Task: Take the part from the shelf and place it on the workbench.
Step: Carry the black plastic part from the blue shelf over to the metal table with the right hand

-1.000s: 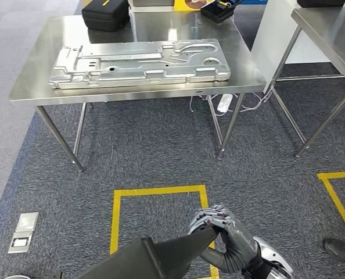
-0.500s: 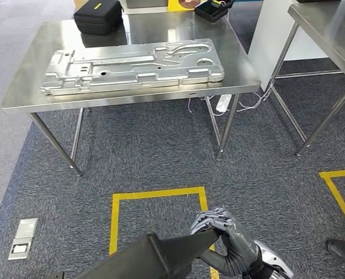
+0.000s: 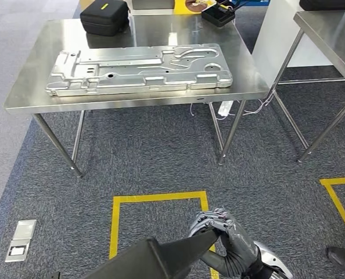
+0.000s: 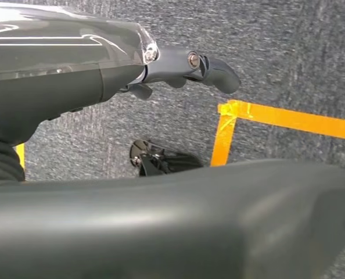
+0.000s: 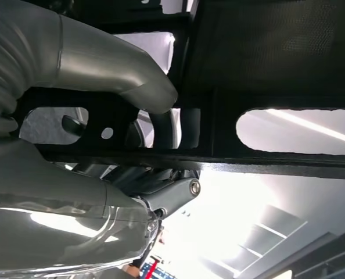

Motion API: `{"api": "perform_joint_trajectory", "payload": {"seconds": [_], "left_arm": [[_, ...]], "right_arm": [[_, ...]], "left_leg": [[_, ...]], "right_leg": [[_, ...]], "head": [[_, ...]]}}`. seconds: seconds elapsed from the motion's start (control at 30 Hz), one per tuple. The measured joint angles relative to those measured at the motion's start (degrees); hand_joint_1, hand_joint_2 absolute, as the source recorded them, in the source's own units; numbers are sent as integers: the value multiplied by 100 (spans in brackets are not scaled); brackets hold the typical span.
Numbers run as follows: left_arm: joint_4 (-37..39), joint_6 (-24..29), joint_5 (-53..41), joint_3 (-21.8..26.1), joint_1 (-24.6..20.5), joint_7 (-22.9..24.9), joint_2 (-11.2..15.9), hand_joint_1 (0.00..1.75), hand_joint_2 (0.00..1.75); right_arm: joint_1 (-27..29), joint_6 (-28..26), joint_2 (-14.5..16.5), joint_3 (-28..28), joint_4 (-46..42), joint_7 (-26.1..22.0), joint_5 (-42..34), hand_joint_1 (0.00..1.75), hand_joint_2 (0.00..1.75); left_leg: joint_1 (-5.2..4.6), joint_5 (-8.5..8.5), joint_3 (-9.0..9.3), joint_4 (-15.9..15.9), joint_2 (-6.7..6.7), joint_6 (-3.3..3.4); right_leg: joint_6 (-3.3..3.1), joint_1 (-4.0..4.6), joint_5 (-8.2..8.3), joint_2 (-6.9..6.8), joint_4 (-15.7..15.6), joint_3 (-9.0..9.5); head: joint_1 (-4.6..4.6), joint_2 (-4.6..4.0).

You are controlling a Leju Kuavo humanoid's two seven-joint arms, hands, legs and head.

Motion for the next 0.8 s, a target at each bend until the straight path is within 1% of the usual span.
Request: {"api": "perform_joint_trajectory", "payload": {"seconds": [0.03,0.07,0.1,0.17,0.2,0.23,0.27,0.3,0.33,0.37,0.4,0.43,0.47,0.5,0.53,0.57,0.63,0.7,0.73,0.77,0.8], "left_arm": [[0,0,0,0,-4,-1,0,0,175],[0,0,0,0,-7,-2,1,0,175],[0,0,-1,0,-12,-3,1,0,175],[-1,0,-3,0,-20,-4,1,0,175],[-1,-1,-5,-1,-26,-6,0,0,175],[-2,-2,-7,-1,-31,-8,-1,0,175],[-2,-3,-8,-2,-30,-9,-1,0,175],[-2,-4,-9,-2,-26,-10,-1,0,175],[-2,-3,-9,-2,-16,-10,0,0,175],[-2,-3,-10,-2,-6,-9,1,0,175],[-2,-2,-12,-2,2,-9,1,0,175],[-2,-2,-14,-2,7,-8,1,0,175],[-2,-2,-16,-2,8,-8,1,0,175],[-2,2,-18,-3,7,-7,3,0,175],[-2,7,-19,-3,5,-7,6,0,175],[-3,13,-20,-4,3,-5,9,0,175],[-8,27,-19,-4,-1,-4,14,0,175],[-17,39,-15,-4,4,-2,19,0,175],[-22,42,-7,-3,6,-2,21,0,175],[-25,44,8,-2,7,-2,21,0,175],[-27,44,22,-1,7,-2,22,0,175]], "right_arm": [[3,-1,0,-1,-2,-1,3,175,175],[10,-1,0,-1,-3,-1,5,175,175],[23,-2,0,-3,-5,-2,9,175,175],[47,-5,1,-5,-14,-4,14,175,175],[54,-7,2,-5,-22,-5,15,175,175],[56,-8,4,-5,-31,-5,15,175,175],[60,-9,6,-4,-38,-5,16,175,175],[64,-9,8,-4,-42,-5,16,175,175],[70,-9,9,-4,-42,-5,15,175,175],[77,-9,9,-4,-42,-5,16,175,175],[81,-9,10,-4,-42,-5,16,175,175],[82,-9,12,-4,-43,-5,17,175,175],[82,-9,16,-4,-43,-6,20,175,175],[81,-9,24,-4,-43,-8,23,175,175],[79,-9,31,-4,-43,-9,27,175,175],[78,-9,38,-4,-44,-10,32,175,175],[78,-16,48,-4,-48,-13,46,175,175],[82,-33,49,-2,-63,-13,67,175,175],[80,-42,49,2,-73,-13,79,175,175],[81,-48,49,5,-81,-9,92,175,175],[82,-50,50,8,-85,-4,107,175,175]], "left_leg": [[-10,-30,19,7,-2,-31],[-20,-51,25,9,-3,-57],[-28,-62,27,6,-4,-78],[-22,-102,45,7,-3,-118],[-18,-158,21,87,-3,-146],[-11,-263,-67,282,-4,-177],[-4,-402,-226,596,-4,-203],[4,-549,-447,989,-4,-222],[8,-655,-675,1362,-4,-232],[8,-658,-843,1591,-4,-231],[7,-542,-916,1615,-4,-220],[2,-315,-882,1415,-4,-195],[-8,-36,-774,1058,-5,-158],[-27,166,-656,739,-7,-114],[-48,286,-551,473,-8,-71],[-69,299,-488,320,-10,-32],[-88,209,-444,214,-12,15],[-51,181,-381,113,-6,44],[-30,177,-329,63,-3,61],[-12,164,-275,29,2,78],[-11,139,-234,16,4,92]], "right_leg": [[-28,6,84,-1,-242,101],[-62,14,86,1,-355,146],[-99,23,55,8,-378,152],[-174,8,22,14,-396,170],[-211,-3,7,10,-405,191],[-246,-16,-10,2,-414,216],[-273,-19,-31,-5,-416,239],[-292,-17,-56,-8,-415,259],[-302,-14,-82,-7,-415,284],[-303,-11,-112,-1,-415,319],[-302,-7,-146,6,-415,367],[-298,-4,-185,13,-415,430],[-290,0,-229,18,-417,498],[-276,8,-269,17,-423,556],[-255,9,-300,21,-428,592],[-230,9,-322,24,-434,603],[-170,6,-341,24,-458,593],[-118,8,-392,13,-428,600],[-99,12,-468,11,-293,550],[-87,10,-588,10,-31,423],[-78,12,-726,11,312,233]], "head": [[-1,0],[-1,0],[-2,0],[-4,0],[-4,0],[-5,0],[-5,0],[-5,0],[-5,0],[-5,0],[-5,0],[-6,0],[-6,0],[-5,0],[-6,0],[-6,0],[-7,0],[-7,0],[-4,0],[-1,0],[2,0]]}}
